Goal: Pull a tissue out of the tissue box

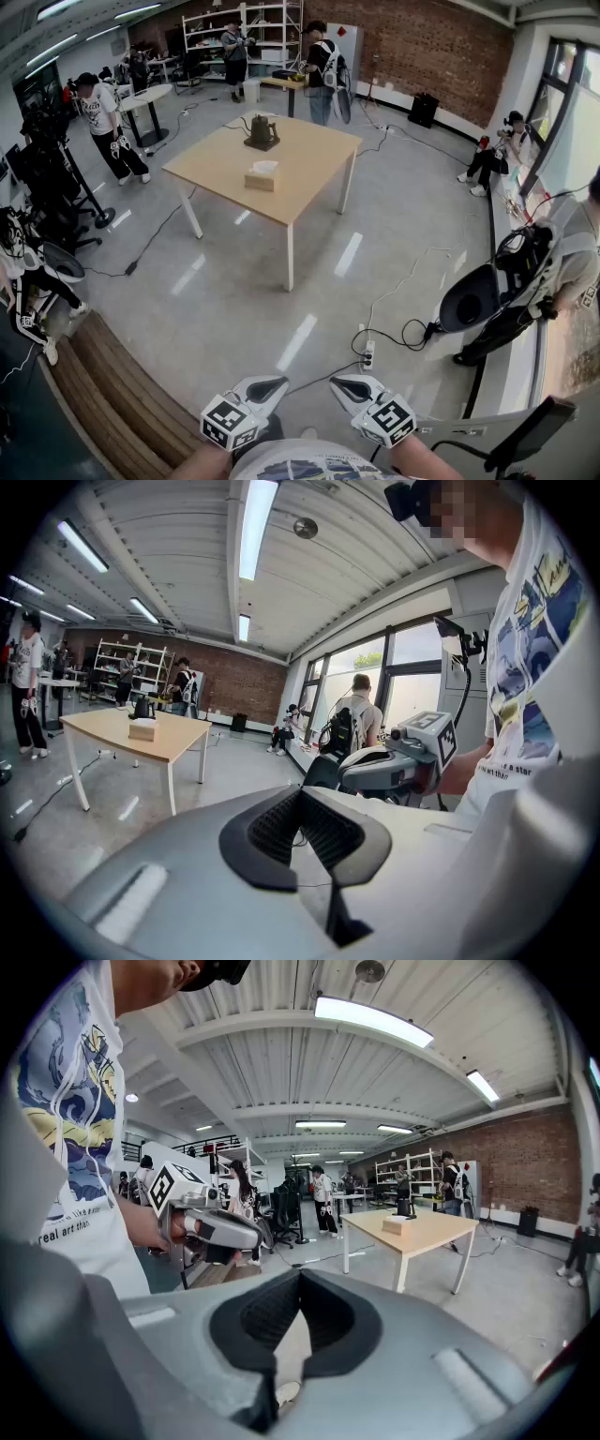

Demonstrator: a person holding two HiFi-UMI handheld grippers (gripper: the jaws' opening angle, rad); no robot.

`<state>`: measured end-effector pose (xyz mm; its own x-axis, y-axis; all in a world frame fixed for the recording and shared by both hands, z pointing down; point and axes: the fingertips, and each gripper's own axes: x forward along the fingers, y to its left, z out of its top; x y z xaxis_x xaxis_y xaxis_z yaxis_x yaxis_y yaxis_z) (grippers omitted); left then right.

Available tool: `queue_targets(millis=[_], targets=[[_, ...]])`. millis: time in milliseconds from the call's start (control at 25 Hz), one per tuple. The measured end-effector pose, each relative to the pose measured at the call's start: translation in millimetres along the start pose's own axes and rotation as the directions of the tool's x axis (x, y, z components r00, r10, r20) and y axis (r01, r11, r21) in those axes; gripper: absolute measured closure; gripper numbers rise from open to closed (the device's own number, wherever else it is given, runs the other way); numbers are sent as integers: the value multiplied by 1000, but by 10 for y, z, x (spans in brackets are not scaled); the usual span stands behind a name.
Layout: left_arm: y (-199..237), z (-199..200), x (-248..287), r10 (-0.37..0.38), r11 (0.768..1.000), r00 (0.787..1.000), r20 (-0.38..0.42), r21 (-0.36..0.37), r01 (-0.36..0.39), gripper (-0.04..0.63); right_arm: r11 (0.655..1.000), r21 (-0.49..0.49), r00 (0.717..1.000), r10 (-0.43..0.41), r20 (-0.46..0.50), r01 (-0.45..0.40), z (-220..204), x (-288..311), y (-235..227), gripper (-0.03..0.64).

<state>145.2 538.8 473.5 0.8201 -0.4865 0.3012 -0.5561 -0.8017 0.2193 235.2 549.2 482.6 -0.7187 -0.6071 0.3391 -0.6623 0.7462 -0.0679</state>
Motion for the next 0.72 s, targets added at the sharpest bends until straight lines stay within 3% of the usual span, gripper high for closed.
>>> queue_targets(millis=[360, 720], targets=[[79, 93, 29, -19, 1000, 1000, 5, 7, 19, 594, 1000, 0, 1000, -4, -9, 4, 2, 86, -44, 614], [660, 167, 4, -14, 1000, 1000, 6, 8, 14, 594, 1000, -8, 1000, -21, -19, 21, 210, 634, -269, 614]])
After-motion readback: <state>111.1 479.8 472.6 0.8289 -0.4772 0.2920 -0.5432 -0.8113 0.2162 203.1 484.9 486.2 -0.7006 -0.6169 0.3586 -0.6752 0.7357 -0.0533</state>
